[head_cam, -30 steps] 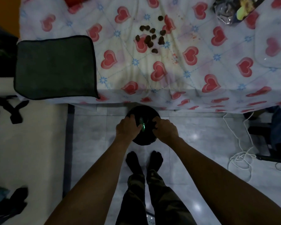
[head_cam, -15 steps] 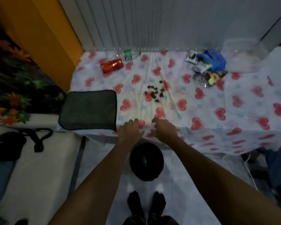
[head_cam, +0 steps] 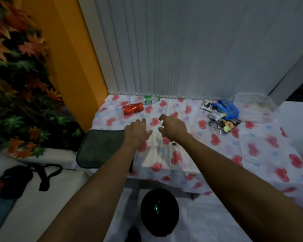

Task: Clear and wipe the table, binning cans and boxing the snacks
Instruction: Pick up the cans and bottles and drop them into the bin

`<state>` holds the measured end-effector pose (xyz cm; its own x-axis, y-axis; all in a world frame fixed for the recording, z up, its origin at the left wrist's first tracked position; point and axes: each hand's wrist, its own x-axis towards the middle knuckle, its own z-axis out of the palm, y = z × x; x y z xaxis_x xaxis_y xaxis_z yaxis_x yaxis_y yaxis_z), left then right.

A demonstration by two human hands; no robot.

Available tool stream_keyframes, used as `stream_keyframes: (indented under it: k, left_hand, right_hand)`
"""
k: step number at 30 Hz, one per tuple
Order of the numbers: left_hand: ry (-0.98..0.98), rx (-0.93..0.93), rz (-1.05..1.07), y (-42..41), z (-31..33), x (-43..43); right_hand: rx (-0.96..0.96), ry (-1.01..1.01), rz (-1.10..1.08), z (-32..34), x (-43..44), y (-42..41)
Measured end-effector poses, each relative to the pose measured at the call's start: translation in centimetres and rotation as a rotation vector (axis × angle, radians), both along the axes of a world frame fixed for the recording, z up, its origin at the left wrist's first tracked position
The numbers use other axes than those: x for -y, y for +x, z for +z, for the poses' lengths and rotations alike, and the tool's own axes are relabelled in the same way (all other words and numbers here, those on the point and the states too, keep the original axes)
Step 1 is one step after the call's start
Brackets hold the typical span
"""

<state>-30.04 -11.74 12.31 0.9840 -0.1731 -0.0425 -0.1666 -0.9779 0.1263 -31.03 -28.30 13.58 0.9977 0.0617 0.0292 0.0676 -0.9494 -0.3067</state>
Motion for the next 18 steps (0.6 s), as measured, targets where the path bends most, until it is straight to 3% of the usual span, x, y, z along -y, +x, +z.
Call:
stream_keyframes:
  k: [6, 14, 18]
  left_hand:
    - [-0.038, 0.004, -0.006, 7.5, -1.6, -1.3]
    - [-0.072, -0.051, -0.075, 23.0, -6.7, -5.5]
    - [0.033, 0.025, -0.127, 29.7, -10.4, -8.0]
  right_hand:
    - [-0.018, -0.028, -0.021, -1.4, -1.1, 7.6]
    - [-0.187, -0.092, -0.081, -6.6, -3.0, 22.2]
    - [-0.205, -0.126, -0.093, -8.4, -4.8, 29.2]
